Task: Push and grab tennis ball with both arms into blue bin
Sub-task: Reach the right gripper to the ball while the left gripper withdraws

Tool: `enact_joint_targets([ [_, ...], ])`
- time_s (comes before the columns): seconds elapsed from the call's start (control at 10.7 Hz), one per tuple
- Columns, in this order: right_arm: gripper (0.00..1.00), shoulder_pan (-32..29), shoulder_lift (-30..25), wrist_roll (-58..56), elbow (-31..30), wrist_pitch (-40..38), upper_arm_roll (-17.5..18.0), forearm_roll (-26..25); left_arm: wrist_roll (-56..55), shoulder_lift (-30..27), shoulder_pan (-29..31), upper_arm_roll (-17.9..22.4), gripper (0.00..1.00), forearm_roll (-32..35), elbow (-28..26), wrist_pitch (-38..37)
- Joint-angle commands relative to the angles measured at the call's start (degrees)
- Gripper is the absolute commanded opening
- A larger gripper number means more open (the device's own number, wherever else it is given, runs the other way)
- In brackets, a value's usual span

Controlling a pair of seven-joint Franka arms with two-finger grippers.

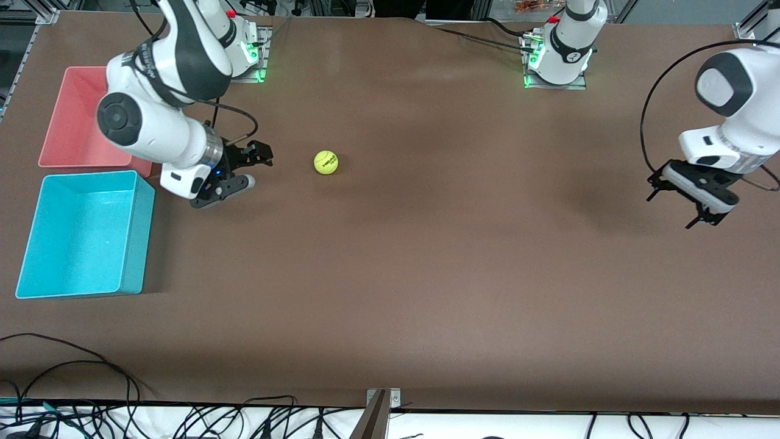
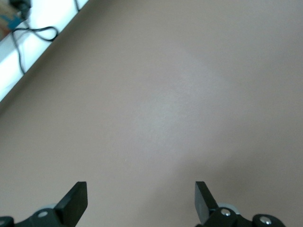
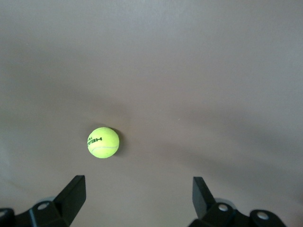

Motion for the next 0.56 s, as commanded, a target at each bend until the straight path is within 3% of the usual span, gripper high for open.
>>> enact_joint_targets([
  [0.0,1.00,-0.4,-3.7,5.1,-8.1,7.8,3.2,1.2,-14.2,-4.9,-0.8,1.4,1.00,0.4,2.1,-10.9],
  [0.19,1.00,-0.4,-4.0,12.5,-13.5,15.4,7.7,1.2,-26.2,-5.9,-0.6,-1.4,1.00,5.9,6.4,-18.3],
  [0.47,1.00,-0.4,-2.6,13.6,-16.6,18.9,9.8,1.2,-46.0,-5.9,0.6,-9.2,1.00,11.3,16.3,-33.2],
])
